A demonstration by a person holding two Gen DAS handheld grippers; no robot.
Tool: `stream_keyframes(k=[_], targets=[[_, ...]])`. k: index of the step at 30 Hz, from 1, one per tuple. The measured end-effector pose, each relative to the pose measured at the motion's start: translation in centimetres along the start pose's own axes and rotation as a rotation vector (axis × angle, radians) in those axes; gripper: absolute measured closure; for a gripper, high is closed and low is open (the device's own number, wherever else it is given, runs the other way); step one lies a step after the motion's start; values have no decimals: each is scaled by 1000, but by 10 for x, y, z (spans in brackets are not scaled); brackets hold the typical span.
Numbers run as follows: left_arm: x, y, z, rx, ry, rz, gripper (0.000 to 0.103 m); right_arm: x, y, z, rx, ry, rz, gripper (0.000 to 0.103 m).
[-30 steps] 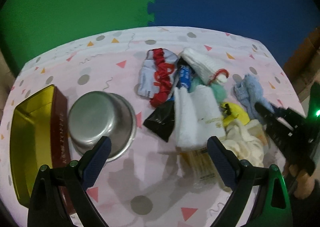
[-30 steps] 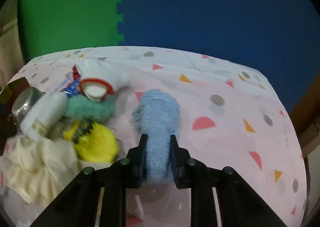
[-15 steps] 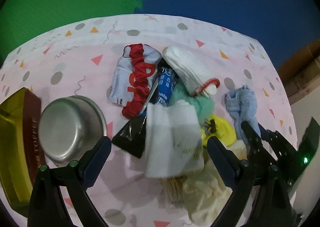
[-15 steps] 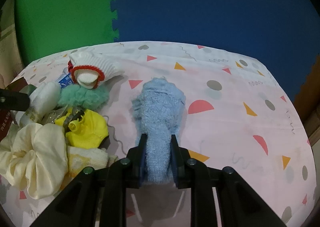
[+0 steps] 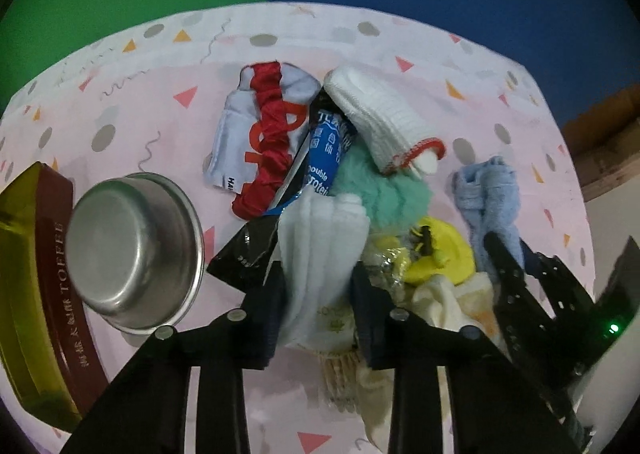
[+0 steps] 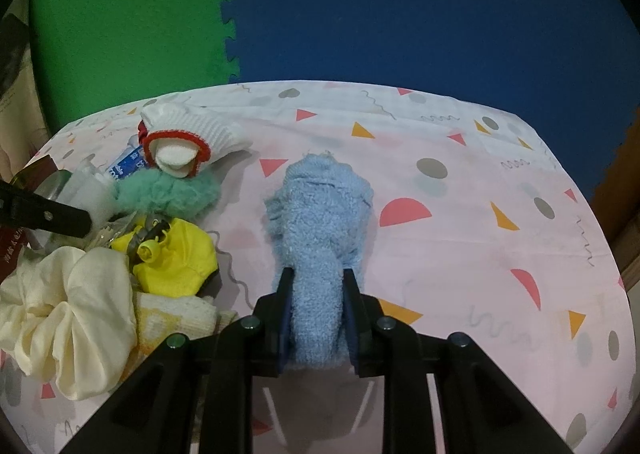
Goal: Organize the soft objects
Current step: 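Grasp the folded white socks with the left tool and lift them, then carry the white socks into the gold tin and open the left tool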
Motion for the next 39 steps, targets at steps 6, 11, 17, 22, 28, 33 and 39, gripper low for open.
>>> stream_keyframes(k=[6, 11, 17, 22, 28, 33, 39], targets=[[-9, 24, 4, -26, -14, 25, 77, 0, 0, 0, -1, 0, 1, 80], [-15, 53, -5, -18, -18, 64, 77, 0, 1, -1, -1, 0, 1, 80], [-23, 82, -54, 100, -3, 103, 77, 0, 0, -1, -3, 2, 1, 80], [-31, 92, -128, 211, 105, 103, 77, 0, -1, -1, -5, 3, 2, 80], [-45, 88, -217, 332, 212, 82, 77, -1, -1, -1, -5, 3, 2, 80], [-56, 73, -274, 382, 271, 46, 76, -1, 0, -1, -5, 4, 2, 80], [-59, 54, -305, 431, 271, 1, 73, 0, -1, -1, -6, 5, 3, 80]])
Point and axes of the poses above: each gripper's, at about its wrist camera, not at the fingertips, and y roughly against the way its jaws point, z to its right, x to its top, the point moved 7 cm from there along -y, roughly the way its jaws point, and after that the axes turned 7 degrees about -y, right-handed, at the moved point
